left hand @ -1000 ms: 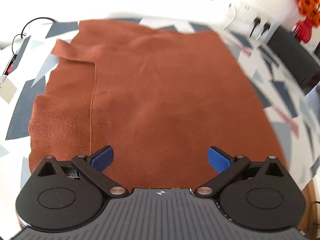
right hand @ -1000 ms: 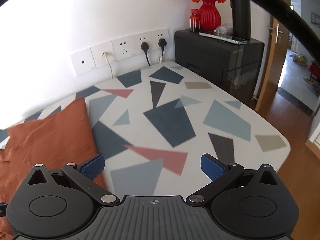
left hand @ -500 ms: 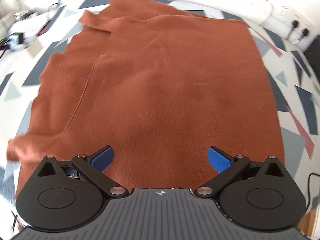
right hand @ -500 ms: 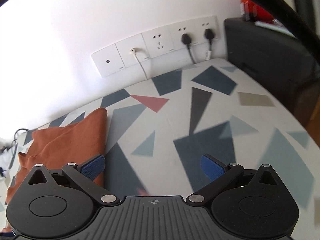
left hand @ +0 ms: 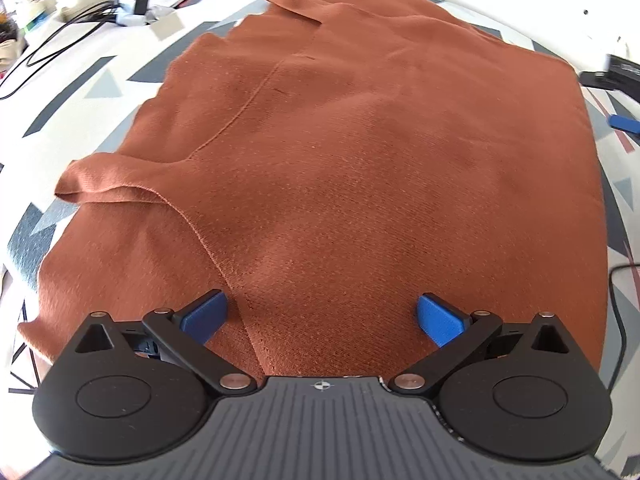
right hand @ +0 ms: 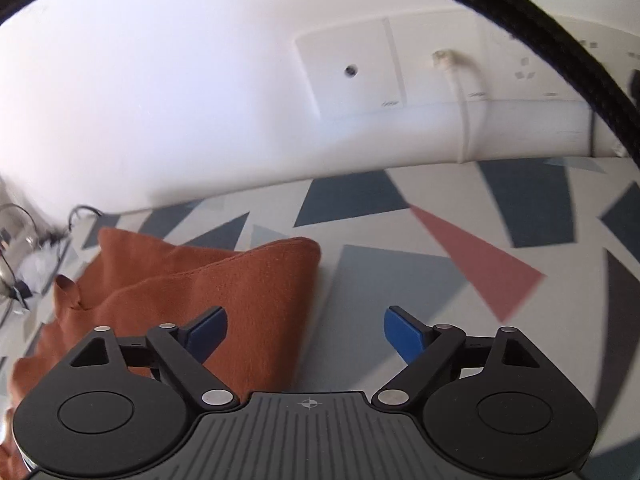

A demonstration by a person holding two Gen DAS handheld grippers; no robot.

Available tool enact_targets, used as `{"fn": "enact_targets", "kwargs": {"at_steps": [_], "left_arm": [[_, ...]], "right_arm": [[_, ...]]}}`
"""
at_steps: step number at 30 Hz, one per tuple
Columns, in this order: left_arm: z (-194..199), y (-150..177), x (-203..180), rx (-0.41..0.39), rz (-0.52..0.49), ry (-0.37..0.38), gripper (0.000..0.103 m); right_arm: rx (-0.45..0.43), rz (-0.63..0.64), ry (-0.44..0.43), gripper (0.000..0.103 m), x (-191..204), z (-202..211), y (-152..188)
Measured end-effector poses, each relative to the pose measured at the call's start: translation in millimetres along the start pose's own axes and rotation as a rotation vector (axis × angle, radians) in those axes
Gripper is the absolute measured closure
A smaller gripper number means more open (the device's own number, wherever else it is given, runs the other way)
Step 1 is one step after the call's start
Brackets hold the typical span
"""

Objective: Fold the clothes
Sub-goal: 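Move the right gripper to the sweater side edge and close on it, then fold the held side edge over the sweater body, then open the right gripper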

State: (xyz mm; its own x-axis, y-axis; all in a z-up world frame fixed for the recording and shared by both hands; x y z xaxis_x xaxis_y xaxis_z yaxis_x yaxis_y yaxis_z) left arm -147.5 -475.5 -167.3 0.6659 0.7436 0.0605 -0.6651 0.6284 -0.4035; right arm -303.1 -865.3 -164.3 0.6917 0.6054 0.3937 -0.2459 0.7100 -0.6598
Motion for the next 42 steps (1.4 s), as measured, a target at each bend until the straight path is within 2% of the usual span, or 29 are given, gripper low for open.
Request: {"fn": "enact_targets", "kwargs": {"at_steps": [1,2,4,6,7,8,9,12,20,24,29,33,36,42], "left_arm": [[0,0,1,-0.002,0.016,-0.005,0.000],[0,1,3,-0.005,0.032,-0.010,0.000],[1,3,4,-0.022,0.056,-0.022,0.000],[0,4,4,-0.039,0.065,-0.035,0.000],[0,3,3,-0.041,0.068,-0.039,0.000],[-1,2,3,-0.042,0.073,-0.043,0.000],[-2,0,3,-0.042,0.075,-0.045,0.000],[-7,-9,4,-0.045,0.070,-0.043,0.000],[-24,-45,-16,-0.061,0.010,-0.023,0.000],[-33,-66,-35,-0.077,-0.040,-0.001,0.000],[-44,-88,-53,-0.099,-0.107,0.029,0.000],[-51,-103,-60,-0.108,-0.172,0.053,0.000],[-56,-112,-60,-0.125,-0.219,0.079,0.000],[-63,-118,-59,-0.195,-0.283,0.134,0.000]], "right_arm": [[0.006,0.017,0.020,0.029,3,-10,-3],[0.012,0.035,0.042,0.043,6,-20,-5],[0.019,0.061,0.065,0.050,10,-36,-9],[0.034,0.075,0.019,0.080,11,-42,-9],[0.033,0.103,0.030,0.082,14,-43,-9],[0.027,0.155,0.053,0.091,17,-44,-8],[0.024,0.200,0.066,0.095,21,-42,-7],[0.010,0.209,0.104,0.096,19,-34,-2],[-0.041,0.098,0.161,0.096,-37,14,14],[-0.052,-0.015,0.194,0.096,-79,61,34],[-0.057,-0.200,0.218,0.096,-113,126,80],[-0.061,-0.288,0.254,0.096,-107,174,132],[-0.049,-0.337,0.289,0.096,-83,200,168],[-0.005,-0.404,0.332,0.096,-31,224,214]]}}
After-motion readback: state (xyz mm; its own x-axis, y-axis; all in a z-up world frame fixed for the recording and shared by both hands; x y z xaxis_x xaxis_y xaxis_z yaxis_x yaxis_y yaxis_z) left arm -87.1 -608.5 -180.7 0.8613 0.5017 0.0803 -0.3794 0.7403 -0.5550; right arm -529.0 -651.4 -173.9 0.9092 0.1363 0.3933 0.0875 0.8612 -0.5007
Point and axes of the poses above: each gripper's, at about its wrist camera, not at the fingertips, and z roughly against the way its jaws point, x to its left, y to its underside, the point moved 2 cm from there along -z, roughly the way its jaws point, and after that the axes turned 6 degrees about -y, right-handed, at the moved point
